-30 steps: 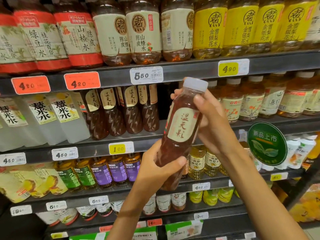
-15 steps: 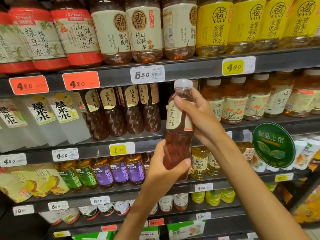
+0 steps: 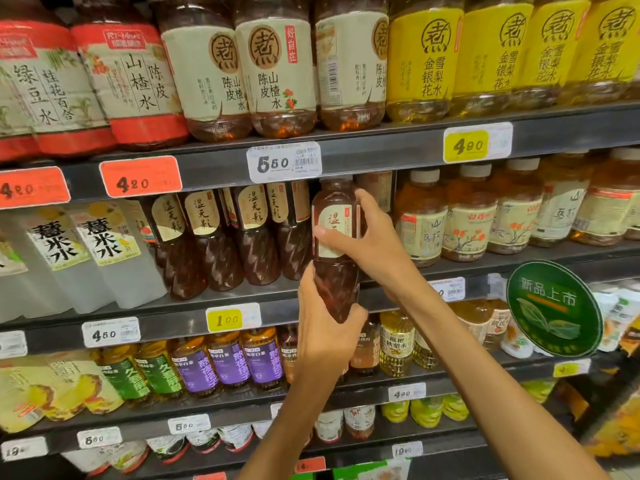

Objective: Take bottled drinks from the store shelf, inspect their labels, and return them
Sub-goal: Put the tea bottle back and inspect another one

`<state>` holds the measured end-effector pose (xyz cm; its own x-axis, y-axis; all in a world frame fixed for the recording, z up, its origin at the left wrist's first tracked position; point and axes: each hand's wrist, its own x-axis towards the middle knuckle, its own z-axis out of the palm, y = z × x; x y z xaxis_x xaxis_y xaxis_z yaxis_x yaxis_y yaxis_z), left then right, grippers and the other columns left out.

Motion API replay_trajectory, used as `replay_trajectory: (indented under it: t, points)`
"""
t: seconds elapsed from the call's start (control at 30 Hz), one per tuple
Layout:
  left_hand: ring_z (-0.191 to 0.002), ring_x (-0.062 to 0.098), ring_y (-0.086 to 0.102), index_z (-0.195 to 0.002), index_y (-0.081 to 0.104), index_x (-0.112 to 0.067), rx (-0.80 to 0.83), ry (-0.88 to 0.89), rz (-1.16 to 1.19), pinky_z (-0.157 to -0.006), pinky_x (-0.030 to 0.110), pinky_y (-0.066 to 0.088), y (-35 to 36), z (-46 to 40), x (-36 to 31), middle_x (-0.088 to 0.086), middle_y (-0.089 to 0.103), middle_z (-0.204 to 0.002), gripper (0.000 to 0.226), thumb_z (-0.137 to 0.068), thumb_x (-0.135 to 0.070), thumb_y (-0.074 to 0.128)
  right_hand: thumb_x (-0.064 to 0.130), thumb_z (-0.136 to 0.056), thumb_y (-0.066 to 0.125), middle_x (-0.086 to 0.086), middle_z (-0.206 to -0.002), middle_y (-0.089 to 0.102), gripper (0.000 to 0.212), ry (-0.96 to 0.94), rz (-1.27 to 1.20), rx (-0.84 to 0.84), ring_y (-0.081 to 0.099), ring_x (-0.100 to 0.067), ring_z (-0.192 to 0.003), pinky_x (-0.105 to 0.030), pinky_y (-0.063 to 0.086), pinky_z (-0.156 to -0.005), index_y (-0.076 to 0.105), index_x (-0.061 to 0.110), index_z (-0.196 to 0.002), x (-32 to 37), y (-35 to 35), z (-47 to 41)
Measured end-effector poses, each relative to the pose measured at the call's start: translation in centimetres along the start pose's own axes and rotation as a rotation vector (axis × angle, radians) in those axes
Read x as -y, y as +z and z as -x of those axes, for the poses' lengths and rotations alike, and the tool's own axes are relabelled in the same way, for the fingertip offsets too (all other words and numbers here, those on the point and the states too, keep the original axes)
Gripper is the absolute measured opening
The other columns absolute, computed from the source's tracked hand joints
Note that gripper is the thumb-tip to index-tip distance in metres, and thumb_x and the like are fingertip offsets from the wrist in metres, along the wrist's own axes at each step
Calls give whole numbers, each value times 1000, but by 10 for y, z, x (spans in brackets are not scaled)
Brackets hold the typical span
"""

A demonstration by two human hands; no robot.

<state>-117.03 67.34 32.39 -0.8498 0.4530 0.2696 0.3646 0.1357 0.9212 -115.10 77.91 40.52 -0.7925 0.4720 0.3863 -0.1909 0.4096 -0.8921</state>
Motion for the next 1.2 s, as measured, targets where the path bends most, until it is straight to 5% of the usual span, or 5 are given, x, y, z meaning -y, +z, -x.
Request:
replay_trajectory:
  t: [0.13,0.23,0.6,0.9,1.2]
  points:
    - [-120,-6,31,-149,15,-29,-30,22,31,-83,-7,26,6,-16,1,-16,32,-135,85,-83,-11,66,37,-78,75,-6,-118,51,48,-28,88,-67,48,-13,-113,-23,47,-87,48,17,-111,-3,1,-12]
    - [-128,1,32,-149,15,-26,-63,18,61,-98,4,27,11,-23,2,-11,30,-143,84,-84,-9,66,33,-77,77,-8,-114,58,45,-65,39,-111,57,-16,-107,-36,53,-88,49,17,-109,-6,2,-16]
    - [-129,-7,23,-149,14,-31,-138,79,69,-84,-13,19,29,-49,2,-13,25,-148,84,-87,-14,67,30,-77,78,-4,-106,59,42,-148,-5,-332,59,-12,-102,-15,46,-86,50,14,-103,-15,5,-26]
    - [-122,13,43,-142,29,-20,-295,311,-142,-104,31,38,18,-39,9,6,35,-137,88,-72,-9,81,35,-79,75,2,-97,55,46,-260,218,-370,52,-21,-100,-44,51,-79,55,5,-107,-19,8,-22]
    - [-112,19,46,-127,54,-6,-334,306,-298,-98,38,41,14,-49,23,10,51,-118,59,-74,-11,80,35,-79,76,-1,-82,43,39,-285,431,-464,41,-17,-80,-22,31,-64,50,8,-86,-26,16,-32]
